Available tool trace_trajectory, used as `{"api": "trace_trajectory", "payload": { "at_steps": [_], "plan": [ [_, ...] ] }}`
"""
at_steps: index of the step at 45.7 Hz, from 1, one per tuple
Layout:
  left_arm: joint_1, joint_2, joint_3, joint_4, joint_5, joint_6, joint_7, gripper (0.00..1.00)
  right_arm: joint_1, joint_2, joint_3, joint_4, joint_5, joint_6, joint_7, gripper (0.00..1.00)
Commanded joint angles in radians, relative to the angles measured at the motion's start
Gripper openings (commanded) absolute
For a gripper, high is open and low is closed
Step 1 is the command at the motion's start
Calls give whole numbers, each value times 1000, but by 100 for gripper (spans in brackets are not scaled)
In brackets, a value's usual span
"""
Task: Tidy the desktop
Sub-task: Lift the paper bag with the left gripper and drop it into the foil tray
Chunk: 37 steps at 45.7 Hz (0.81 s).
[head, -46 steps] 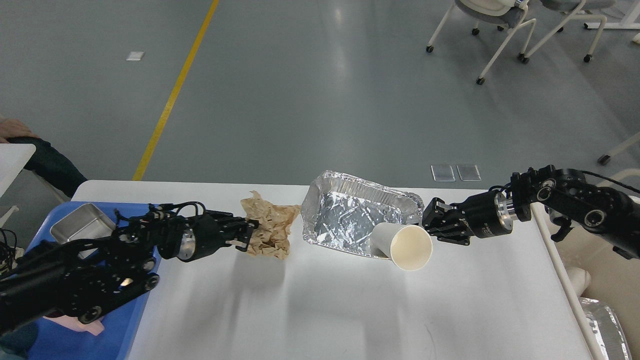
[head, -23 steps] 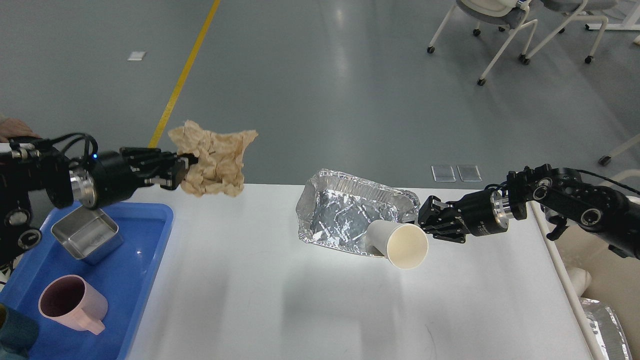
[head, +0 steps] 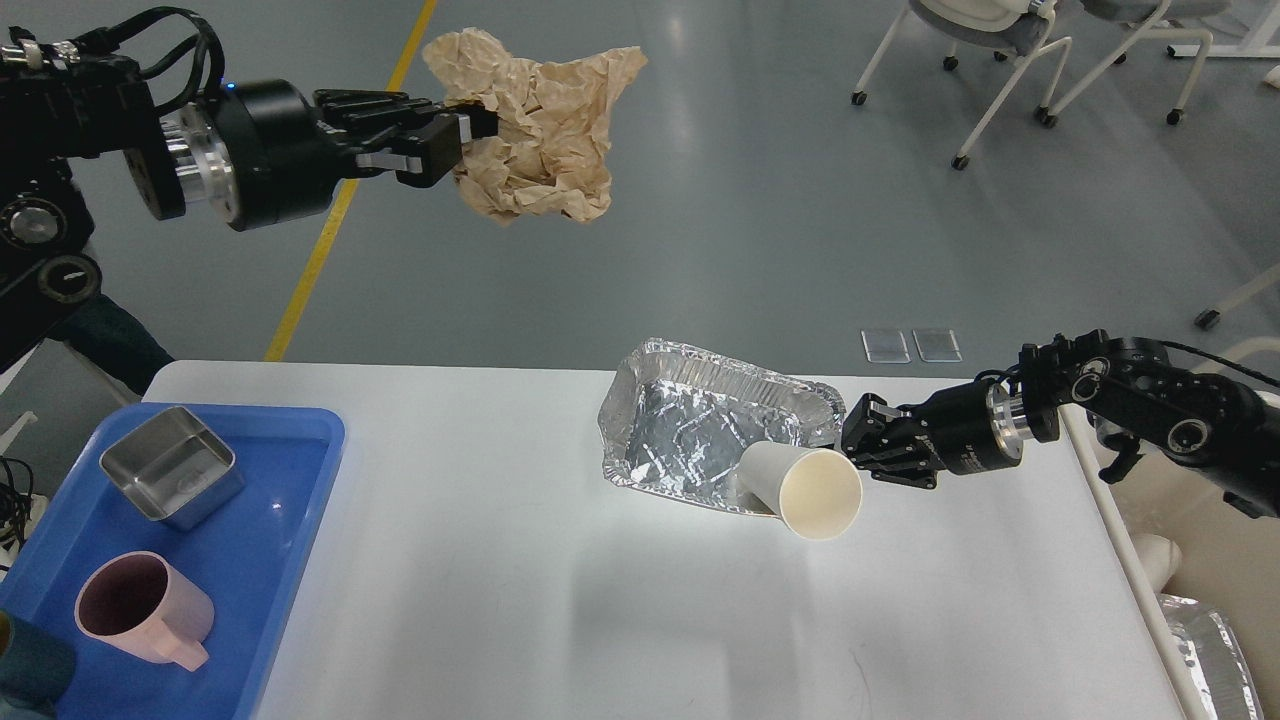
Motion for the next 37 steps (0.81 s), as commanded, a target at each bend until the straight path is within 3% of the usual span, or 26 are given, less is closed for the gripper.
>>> {"api": "trace_trajectory", "payload": {
  "at_steps": [1,12,29,34,37],
  "plan": [
    [5,-99,92,24,28,2,1,1,-1,3,-1,2,0,0,0,0],
    [72,-261,180,84,191,1,8,2,-1,0,-2,10,0,1,0,0],
    [170,-268,198,105,246,8,8,9,-8,-1,-5,11,0,1,0,0],
    [190,-288,198,122,266,13,8,18,-10,-3,-5,14,0,1,0,0],
    [202,-303,197,130,266,13,8,34,-10,-5,-4,16,0,1,0,0]
  ]
}}
